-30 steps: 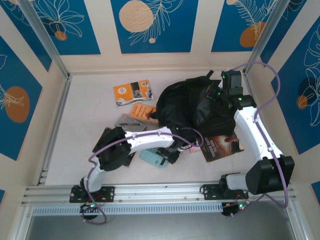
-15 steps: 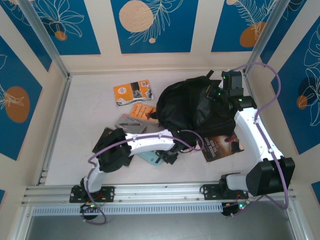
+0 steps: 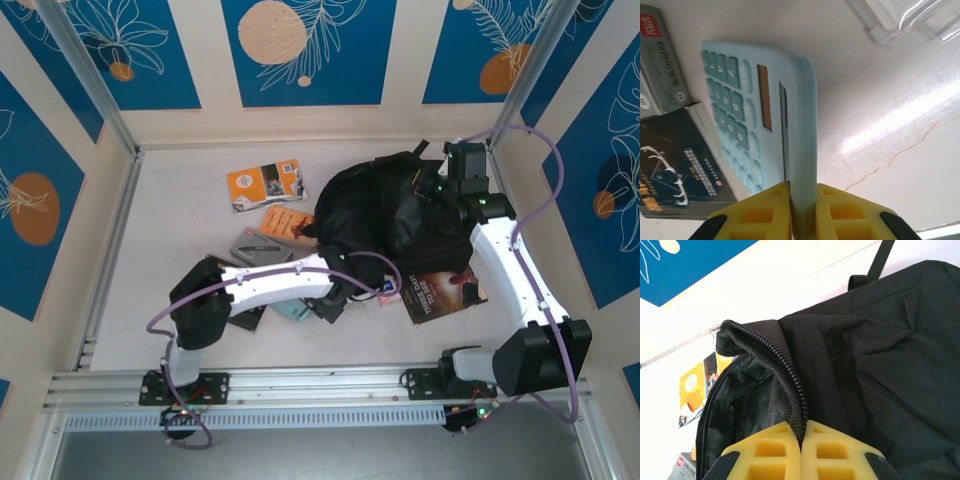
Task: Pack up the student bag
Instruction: Pick up the calculator from the bottom-center of the table.
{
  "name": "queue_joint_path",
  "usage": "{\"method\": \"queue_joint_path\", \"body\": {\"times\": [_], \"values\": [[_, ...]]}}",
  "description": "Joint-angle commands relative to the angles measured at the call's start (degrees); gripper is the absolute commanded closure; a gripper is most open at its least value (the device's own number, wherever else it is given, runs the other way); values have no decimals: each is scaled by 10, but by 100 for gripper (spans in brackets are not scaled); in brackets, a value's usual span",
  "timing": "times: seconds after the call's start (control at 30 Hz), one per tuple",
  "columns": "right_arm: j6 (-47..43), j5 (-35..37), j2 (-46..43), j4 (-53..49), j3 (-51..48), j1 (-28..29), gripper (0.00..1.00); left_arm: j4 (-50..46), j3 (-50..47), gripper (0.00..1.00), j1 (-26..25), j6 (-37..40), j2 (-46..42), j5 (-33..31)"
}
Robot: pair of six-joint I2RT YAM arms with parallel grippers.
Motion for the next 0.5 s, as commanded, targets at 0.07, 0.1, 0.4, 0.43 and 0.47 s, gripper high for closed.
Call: {"method": "queue_joint_path", "body": {"times": [0.07,0.1,0.4,0.43,0.47], "values": [[-23,-44,-28,23,6,-4,100,-32,6,100,8,31,-67,-22],[-30,-56,-28,23,7,-3,100,-30,7,100,9,35,-78,-24],[-88,-97,-16,-7,50,3,100,16,-6,100,44,84,-197,-30],[-90,-102,-14,-10,54,3,100,23,-5,100,51,87,-210,-24],[-90,-110,-14,-10,56,3,100,29,-4,100,62,89,-224,-12]]}}
